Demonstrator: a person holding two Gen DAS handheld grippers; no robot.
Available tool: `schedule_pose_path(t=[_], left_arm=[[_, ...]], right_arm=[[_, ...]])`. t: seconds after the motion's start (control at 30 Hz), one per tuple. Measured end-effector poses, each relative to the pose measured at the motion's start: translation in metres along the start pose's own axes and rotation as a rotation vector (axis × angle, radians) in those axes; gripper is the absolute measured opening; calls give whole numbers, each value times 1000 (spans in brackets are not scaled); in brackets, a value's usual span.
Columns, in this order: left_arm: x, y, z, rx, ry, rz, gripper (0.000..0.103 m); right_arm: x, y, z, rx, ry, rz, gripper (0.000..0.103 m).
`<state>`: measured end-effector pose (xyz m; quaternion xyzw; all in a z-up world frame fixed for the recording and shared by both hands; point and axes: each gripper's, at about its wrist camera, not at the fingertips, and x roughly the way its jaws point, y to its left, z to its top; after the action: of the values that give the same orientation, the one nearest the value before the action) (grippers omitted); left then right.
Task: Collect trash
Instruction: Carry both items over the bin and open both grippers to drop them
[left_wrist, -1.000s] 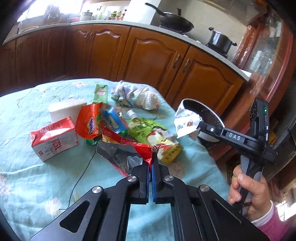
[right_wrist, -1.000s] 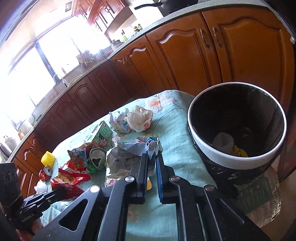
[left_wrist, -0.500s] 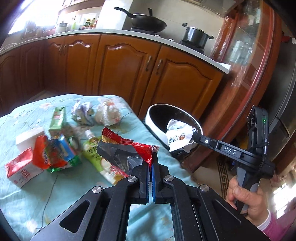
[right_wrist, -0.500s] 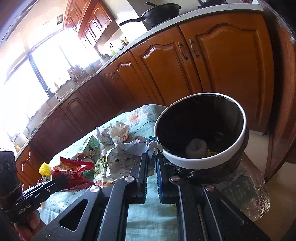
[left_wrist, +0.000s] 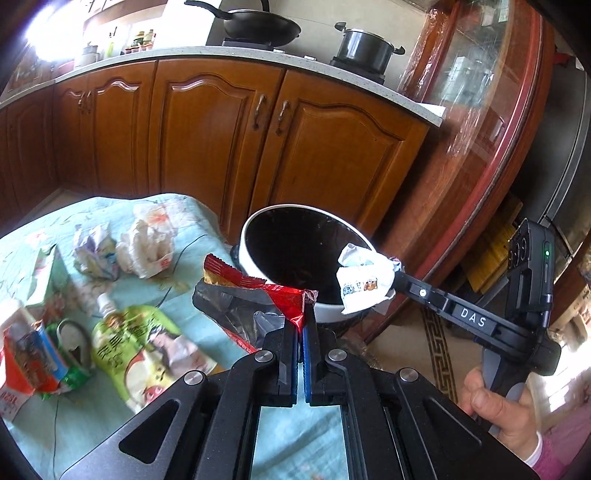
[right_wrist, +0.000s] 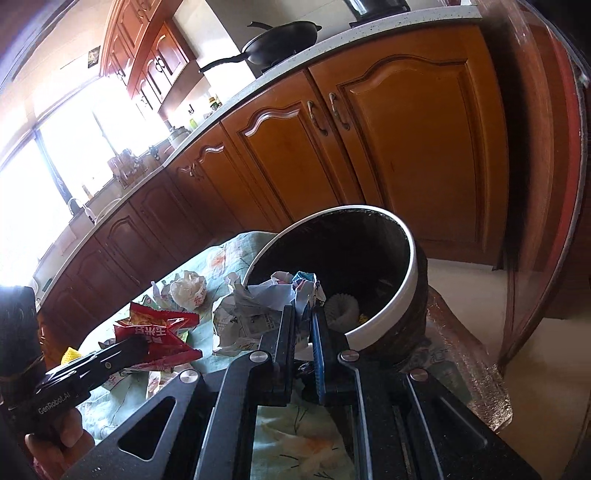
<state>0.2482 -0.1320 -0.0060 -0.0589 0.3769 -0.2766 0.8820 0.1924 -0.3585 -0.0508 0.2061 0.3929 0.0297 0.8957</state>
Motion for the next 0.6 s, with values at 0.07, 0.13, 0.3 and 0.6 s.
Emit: schedule_pose_path(t=[0.07,0.13,0.3,0.6], left_arm=[[11,-3,10,-5,6,-9,0],[24,-5,19,-4,13,-16,0],[57,-12,38,21,29,-19,0],[115,-16,60,21,83,-6,1]], right_arm=[[1,-5,5,2,-5,-14,9],[2,-11,9,4,-8,-28,9],[9,-24,23,4,-8,-62,9],[34,-36,42,-32,23,-99,10]])
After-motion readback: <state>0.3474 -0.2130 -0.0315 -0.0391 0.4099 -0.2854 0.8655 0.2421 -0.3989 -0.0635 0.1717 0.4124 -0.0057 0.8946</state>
